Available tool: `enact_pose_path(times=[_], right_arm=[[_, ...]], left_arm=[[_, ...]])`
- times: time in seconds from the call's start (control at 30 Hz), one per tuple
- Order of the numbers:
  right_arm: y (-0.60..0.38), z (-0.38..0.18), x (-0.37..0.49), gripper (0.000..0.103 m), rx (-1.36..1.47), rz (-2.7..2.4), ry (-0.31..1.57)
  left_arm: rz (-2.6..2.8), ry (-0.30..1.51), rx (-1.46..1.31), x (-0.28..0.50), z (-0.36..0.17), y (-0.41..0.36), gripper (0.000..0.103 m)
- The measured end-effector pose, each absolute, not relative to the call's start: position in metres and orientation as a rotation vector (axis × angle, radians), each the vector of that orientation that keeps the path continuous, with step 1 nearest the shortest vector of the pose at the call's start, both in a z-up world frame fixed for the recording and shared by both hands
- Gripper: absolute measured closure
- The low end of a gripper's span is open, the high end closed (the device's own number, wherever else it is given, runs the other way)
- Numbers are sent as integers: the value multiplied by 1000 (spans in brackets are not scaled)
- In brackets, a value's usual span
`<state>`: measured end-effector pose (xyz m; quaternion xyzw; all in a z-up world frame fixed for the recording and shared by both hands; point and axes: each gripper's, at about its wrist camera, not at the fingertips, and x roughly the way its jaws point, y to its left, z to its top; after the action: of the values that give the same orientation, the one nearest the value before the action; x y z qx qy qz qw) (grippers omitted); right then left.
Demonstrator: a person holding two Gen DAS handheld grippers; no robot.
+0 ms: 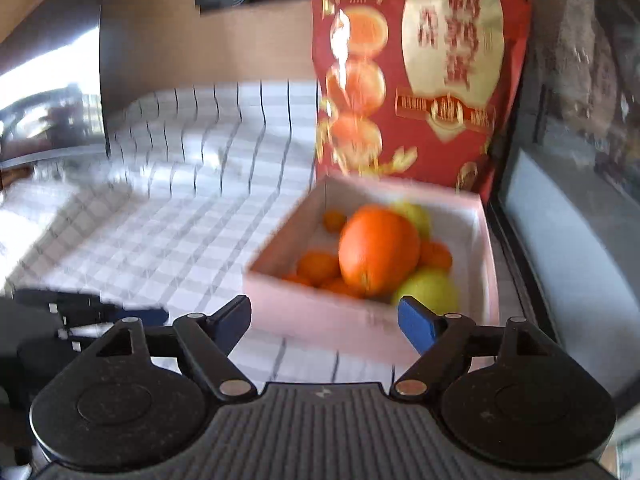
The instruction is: Organize fruits
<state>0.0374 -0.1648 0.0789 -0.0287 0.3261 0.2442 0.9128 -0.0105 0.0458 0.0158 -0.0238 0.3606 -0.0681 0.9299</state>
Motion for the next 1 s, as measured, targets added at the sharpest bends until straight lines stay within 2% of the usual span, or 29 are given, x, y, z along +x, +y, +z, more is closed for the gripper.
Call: enact_pose_path(times=[0.1, 0.23, 0.3, 0.4, 0.63, 0.87, 1.0], right_arm=[[-169, 57, 40, 22, -60, 480, 746], [-175, 35, 47, 22, -74, 427, 783], [-177, 29, 50, 22, -69, 410, 800], [-181, 19, 56, 21, -49, 417, 847], [-188, 5, 58, 1, -16, 302, 802], [-185, 4, 60, 0, 1, 253, 798], [-187, -2, 56, 0, 13, 246, 730]], left_arm=[[-122, 726, -31, -11, 10, 38, 67], [-123, 719, -28, -8, 10, 29, 54], [-119, 706, -37, -6, 9, 25, 51], [-88, 687, -42, -2, 7, 19, 51], [-8, 671, -41, 6, 6, 4, 51], [23, 676, -4, 8, 5, -8, 50], [29, 677, 11, 8, 5, -10, 50]])
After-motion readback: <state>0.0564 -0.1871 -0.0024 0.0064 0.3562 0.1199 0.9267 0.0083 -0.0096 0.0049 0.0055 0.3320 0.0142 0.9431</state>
